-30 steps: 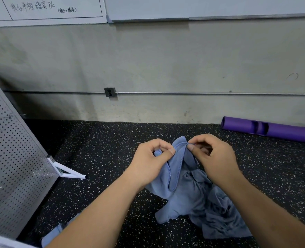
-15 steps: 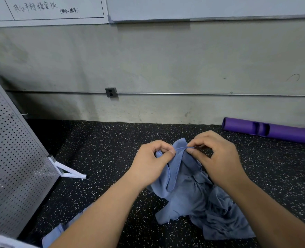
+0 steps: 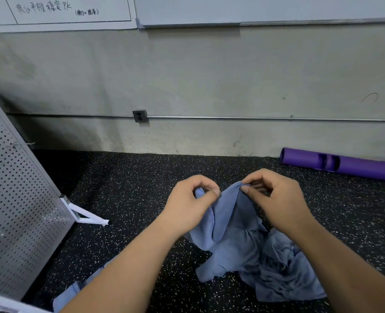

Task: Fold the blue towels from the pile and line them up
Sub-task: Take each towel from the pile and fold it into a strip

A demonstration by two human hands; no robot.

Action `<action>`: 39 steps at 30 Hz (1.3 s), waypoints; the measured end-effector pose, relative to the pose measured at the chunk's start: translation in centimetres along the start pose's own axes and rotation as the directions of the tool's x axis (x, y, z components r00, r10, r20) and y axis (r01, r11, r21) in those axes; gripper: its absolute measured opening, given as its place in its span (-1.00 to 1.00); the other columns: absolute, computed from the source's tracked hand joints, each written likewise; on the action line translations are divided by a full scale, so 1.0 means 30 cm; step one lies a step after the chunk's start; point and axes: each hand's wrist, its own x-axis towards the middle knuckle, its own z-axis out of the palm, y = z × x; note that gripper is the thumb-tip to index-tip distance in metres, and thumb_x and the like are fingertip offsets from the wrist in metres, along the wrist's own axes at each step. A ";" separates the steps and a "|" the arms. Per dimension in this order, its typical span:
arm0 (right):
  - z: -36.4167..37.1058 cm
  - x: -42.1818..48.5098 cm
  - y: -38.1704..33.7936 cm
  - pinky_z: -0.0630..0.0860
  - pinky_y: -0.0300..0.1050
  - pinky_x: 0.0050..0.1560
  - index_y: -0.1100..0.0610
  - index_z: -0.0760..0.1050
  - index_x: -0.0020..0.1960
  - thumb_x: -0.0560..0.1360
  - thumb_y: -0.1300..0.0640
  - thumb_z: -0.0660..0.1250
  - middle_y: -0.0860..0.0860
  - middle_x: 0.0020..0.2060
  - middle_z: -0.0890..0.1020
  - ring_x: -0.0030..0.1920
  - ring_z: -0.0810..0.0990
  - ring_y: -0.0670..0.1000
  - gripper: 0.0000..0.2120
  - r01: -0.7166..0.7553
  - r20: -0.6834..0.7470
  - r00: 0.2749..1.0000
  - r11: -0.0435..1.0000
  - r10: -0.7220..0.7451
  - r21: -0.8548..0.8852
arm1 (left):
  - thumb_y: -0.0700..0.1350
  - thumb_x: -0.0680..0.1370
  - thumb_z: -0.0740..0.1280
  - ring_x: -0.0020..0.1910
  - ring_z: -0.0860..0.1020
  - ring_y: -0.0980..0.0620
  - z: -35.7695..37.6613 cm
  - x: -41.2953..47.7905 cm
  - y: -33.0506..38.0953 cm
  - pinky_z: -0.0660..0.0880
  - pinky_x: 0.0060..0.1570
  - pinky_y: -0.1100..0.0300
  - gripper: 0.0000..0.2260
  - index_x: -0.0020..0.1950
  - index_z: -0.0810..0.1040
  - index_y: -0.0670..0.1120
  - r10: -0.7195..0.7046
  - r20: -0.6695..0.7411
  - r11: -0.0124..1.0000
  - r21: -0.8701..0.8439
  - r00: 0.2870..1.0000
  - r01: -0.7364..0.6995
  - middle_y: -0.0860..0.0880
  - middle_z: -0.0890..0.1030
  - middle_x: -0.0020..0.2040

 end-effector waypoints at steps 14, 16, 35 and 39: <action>-0.160 0.041 0.138 0.53 -0.34 -0.05 -0.17 0.71 -0.02 0.54 0.15 0.55 -0.28 -0.23 0.72 -0.18 0.66 -0.24 -0.80 -0.198 -0.221 0.960 0.977 0.175 -0.085 | -0.33 0.64 0.21 0.09 0.55 0.11 -0.166 0.061 -0.092 0.44 -0.05 0.17 -0.65 0.14 0.65 0.07 -0.200 -0.316 0.975 -0.156 0.927 0.157 0.06 0.65 0.15; -0.171 0.033 0.136 0.46 -0.50 -0.13 -0.11 0.72 0.02 0.54 0.16 0.54 -0.25 -0.22 0.71 -0.16 0.65 -0.28 -0.83 -0.193 -0.224 0.962 0.971 0.158 -0.140 | -0.28 0.65 0.33 0.10 0.61 0.08 -0.192 0.061 -0.116 0.55 0.00 0.13 -0.72 0.13 0.66 0.10 -0.154 -0.314 0.988 -0.048 0.937 0.146 0.09 0.69 0.10; -0.193 0.027 0.191 0.43 -0.16 -0.03 -0.17 0.63 0.00 0.62 0.09 0.44 -0.19 -0.06 0.71 -0.12 0.62 -0.12 -0.86 -0.153 -0.080 0.988 0.853 0.130 -0.499 | -0.21 0.49 0.61 -0.23 0.56 0.11 -0.259 0.044 -0.168 0.55 -0.14 0.22 -0.85 -0.09 0.65 -0.13 -0.060 -0.132 0.995 0.067 0.989 0.069 -0.11 0.68 -0.18; -0.191 0.024 0.198 0.42 -0.18 -0.02 -0.05 0.68 0.07 0.62 0.11 0.44 -0.17 -0.10 0.66 -0.13 0.60 -0.08 -0.92 -0.165 -0.184 0.979 0.856 0.083 -0.491 | -0.20 0.49 0.62 -0.23 0.57 0.10 -0.257 0.052 -0.170 0.59 -0.09 0.17 -0.87 -0.06 0.70 -0.07 -0.059 -0.138 0.996 0.063 0.989 0.068 -0.03 0.68 -0.20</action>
